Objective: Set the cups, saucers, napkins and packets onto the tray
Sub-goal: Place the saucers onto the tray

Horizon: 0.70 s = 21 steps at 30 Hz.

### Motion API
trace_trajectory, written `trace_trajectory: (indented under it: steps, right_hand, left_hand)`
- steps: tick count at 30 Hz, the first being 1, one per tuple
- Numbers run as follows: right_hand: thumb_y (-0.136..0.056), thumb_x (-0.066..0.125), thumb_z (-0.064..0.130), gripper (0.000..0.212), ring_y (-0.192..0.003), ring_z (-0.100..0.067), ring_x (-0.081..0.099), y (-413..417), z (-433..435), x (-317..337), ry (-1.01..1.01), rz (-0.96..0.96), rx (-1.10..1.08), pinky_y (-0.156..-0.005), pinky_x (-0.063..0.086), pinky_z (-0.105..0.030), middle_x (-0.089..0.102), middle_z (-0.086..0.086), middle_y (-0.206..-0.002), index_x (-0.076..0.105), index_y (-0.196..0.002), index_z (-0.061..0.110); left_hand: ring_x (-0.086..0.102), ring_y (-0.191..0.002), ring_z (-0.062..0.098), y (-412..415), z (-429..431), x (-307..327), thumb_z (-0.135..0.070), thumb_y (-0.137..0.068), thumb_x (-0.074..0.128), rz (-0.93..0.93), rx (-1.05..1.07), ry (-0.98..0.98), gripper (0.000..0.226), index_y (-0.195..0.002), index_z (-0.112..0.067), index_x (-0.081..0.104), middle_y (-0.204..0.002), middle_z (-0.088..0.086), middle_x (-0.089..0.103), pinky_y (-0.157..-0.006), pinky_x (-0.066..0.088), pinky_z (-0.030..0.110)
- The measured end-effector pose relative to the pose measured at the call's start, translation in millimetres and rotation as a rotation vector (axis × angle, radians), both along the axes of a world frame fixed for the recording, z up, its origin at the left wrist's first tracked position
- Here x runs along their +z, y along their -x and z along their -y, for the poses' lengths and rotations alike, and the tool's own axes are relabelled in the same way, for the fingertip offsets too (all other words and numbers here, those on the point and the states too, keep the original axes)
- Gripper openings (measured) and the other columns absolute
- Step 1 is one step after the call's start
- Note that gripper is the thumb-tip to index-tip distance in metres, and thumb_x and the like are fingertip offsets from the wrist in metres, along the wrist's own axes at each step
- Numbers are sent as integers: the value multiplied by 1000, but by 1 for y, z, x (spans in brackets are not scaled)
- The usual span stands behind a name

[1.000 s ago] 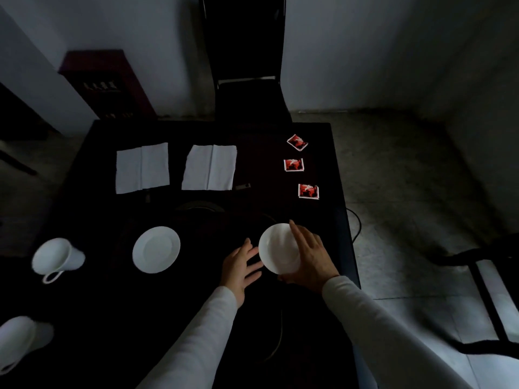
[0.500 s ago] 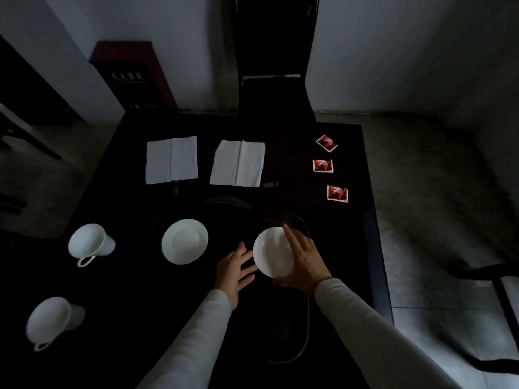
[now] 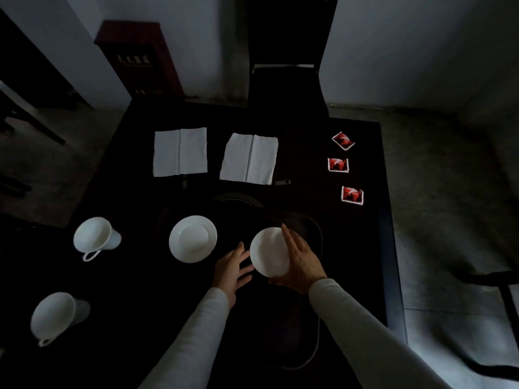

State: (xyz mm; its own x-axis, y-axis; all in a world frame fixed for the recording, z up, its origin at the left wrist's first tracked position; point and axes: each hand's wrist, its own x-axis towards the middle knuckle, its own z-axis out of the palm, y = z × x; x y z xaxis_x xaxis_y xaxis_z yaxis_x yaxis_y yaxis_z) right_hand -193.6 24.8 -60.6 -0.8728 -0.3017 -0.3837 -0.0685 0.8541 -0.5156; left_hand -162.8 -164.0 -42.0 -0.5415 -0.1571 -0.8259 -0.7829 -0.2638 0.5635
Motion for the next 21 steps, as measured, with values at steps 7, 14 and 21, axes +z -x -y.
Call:
trace_trajectory:
  steps: [7,14,21]
  right_hand:
    - [-57,92,52,146,-153,-23,21,1,1,-6,-19,18,-31,-112,42,-44,13,-1,-168,-8,-160,26]
    - [-58,91,54,146,-152,-26,25,1,3,-8,-35,45,-35,-107,49,-50,7,0,-169,-12,-159,29]
    - [-60,88,57,144,-150,-27,29,-2,4,-12,-33,25,-46,-104,51,-46,9,-2,-168,-14,-158,29]
  left_hand:
    - [70,-101,17,3,-1,-3,-47,-99,53,15,-7,-5,49,-144,-29,49,-102,-20,72,-79,57,34]
    - [69,-103,18,3,-3,1,-43,-101,52,4,10,-5,47,-144,-25,49,-106,-17,71,-80,55,33]
    - [70,-102,18,4,-5,-2,-46,-101,52,-5,23,6,47,-142,-24,52,-106,-17,73,-85,56,37]
